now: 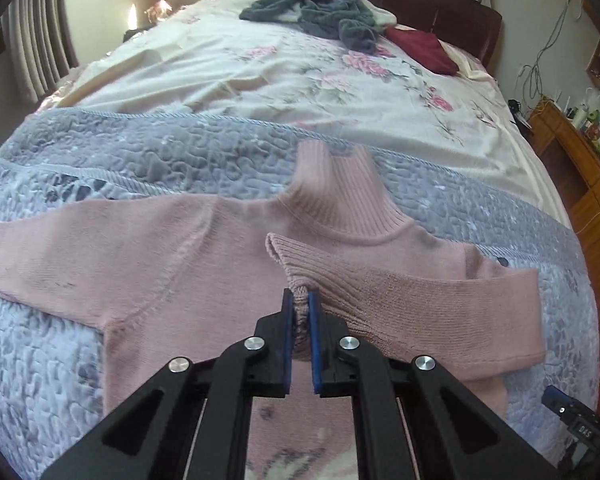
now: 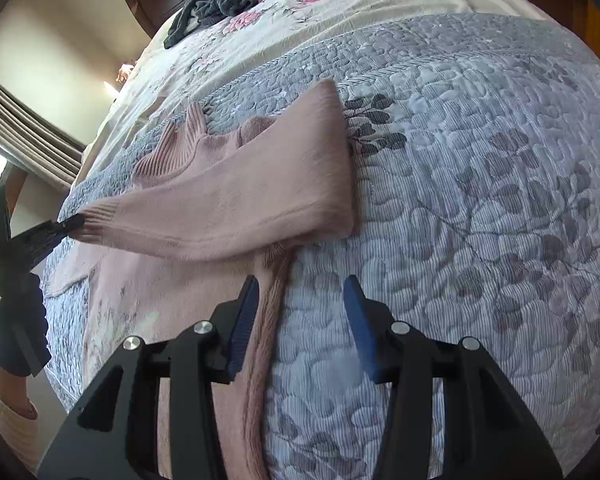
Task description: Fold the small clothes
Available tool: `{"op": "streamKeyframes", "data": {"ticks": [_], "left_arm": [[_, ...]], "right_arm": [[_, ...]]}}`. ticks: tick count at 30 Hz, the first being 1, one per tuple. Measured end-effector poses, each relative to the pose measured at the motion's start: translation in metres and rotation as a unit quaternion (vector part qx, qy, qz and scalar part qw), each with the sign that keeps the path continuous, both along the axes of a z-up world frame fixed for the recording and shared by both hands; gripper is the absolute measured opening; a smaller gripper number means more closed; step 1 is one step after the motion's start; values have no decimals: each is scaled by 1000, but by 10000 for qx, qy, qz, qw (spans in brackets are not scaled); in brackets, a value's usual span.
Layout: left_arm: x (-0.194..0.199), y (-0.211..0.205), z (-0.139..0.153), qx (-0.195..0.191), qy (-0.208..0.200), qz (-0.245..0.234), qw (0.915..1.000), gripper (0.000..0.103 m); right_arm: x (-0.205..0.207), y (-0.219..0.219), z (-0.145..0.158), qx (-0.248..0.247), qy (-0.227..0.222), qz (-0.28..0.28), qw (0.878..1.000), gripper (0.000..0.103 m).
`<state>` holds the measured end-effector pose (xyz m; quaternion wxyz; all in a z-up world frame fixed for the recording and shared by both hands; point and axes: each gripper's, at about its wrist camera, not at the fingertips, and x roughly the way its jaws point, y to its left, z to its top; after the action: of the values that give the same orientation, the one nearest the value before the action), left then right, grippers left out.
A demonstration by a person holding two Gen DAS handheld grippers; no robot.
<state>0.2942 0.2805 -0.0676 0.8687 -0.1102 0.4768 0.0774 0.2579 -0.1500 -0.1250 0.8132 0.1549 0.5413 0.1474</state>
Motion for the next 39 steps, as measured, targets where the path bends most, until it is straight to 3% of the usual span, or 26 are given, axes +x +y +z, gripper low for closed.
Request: {"op": "streamKeyframes", "data": {"ticks": [8, 13, 17, 21, 24, 26, 28, 30, 36, 39], "left_arm": [[5, 54, -24, 222, 236, 183, 9993, 7], [9, 59, -66, 405, 618, 184, 9971, 7], [8, 68, -97, 468, 941, 258, 9941, 10], [1, 75, -87, 335, 939, 277, 9946, 16], [-11, 80, -53, 167, 412, 418, 9981, 18], [-13, 70, -36, 156, 197, 270, 9993, 33], [-8, 54, -32, 27, 204, 28, 9998, 40], [-1, 38, -39, -136, 332, -164, 9992, 41], [13, 21, -94, -28, 1030, -274, 9943, 41], [11, 23, -107, -23, 959, -274, 9950, 41]], "right_arm": [[63, 26, -22, 216, 395, -129, 9989, 44], [74, 40, -46, -323, 616, -116, 9975, 37], [70, 41, -57, -472, 584, -66, 9972, 35], [70, 44, -51, -637, 614, 18, 9961, 36], [65, 48, -20, -515, 273, -36, 9983, 41], [61, 57, -2, -363, 72, 89, 9993, 45], [61, 74, 4, -305, 43, 281, 9991, 46], [62, 89, -1, -309, 102, 460, 9984, 47], [67, 105, -46, -494, 617, 423, 9960, 47], [66, 102, -57, -403, 595, 402, 9966, 47]]}}
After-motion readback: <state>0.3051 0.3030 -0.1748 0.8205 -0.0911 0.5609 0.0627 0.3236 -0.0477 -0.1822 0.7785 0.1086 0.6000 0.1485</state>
